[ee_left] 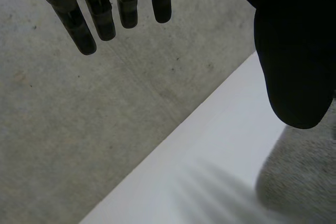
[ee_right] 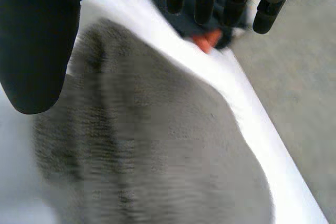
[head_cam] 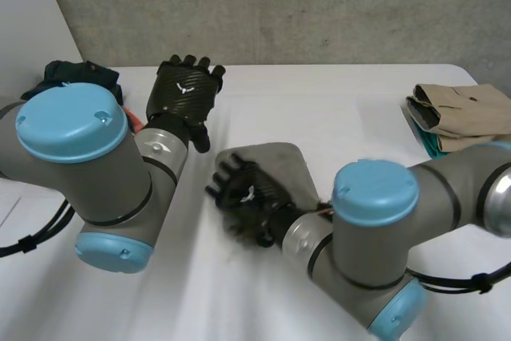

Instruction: Fold the laundry.

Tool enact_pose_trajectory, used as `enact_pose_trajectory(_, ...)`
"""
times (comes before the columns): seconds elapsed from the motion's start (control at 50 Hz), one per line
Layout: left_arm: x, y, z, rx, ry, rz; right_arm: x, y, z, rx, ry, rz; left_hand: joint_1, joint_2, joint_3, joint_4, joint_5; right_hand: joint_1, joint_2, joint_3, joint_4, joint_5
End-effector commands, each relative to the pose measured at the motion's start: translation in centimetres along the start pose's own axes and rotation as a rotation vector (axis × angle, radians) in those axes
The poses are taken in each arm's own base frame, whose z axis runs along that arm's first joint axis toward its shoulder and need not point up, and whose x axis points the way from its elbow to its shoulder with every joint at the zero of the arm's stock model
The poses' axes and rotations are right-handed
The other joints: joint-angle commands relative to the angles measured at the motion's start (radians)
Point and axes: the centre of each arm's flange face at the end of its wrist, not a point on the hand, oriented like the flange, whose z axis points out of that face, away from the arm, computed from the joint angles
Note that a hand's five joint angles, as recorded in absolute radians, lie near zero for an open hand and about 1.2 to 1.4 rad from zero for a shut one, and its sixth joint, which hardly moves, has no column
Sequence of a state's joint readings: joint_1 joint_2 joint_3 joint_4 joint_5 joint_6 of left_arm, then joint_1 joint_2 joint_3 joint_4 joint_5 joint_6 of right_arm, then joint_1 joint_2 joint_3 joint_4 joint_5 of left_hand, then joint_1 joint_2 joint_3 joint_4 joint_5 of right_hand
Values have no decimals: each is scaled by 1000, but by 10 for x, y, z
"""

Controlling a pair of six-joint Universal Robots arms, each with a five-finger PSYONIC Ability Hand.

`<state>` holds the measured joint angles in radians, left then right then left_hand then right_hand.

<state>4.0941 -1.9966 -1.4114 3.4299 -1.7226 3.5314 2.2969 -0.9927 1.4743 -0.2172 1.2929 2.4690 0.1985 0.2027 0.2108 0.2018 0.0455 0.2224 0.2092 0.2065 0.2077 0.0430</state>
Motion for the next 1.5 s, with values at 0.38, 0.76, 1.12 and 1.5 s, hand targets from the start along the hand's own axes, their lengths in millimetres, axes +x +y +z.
enact_pose_trajectory(0.38, 80, 71, -27, -511, 186, -113, 93, 67, 22, -386, 106, 684, 27, 22, 14, 23, 5, -48, -35, -32, -33, -43)
enact_pose_trajectory(0.76, 28, -14, -16, -239, 170, -209, 122, 27, 0, -345, 281, 320, 3, -1, -9, 0, -18, -48, -35, -32, -33, -43)
enact_pose_trajectory(1.12, 53, 45, 6, -340, 189, -326, 113, 45, 18, -243, 170, 598, 21, 17, 9, 18, -1, -48, -35, -32, -33, -43)
enact_pose_trajectory(1.5, 53, 72, 8, -458, 117, -130, 121, 59, 19, -381, 208, 405, 121, 116, 108, 117, 99, -48, -35, -32, -33, -43)
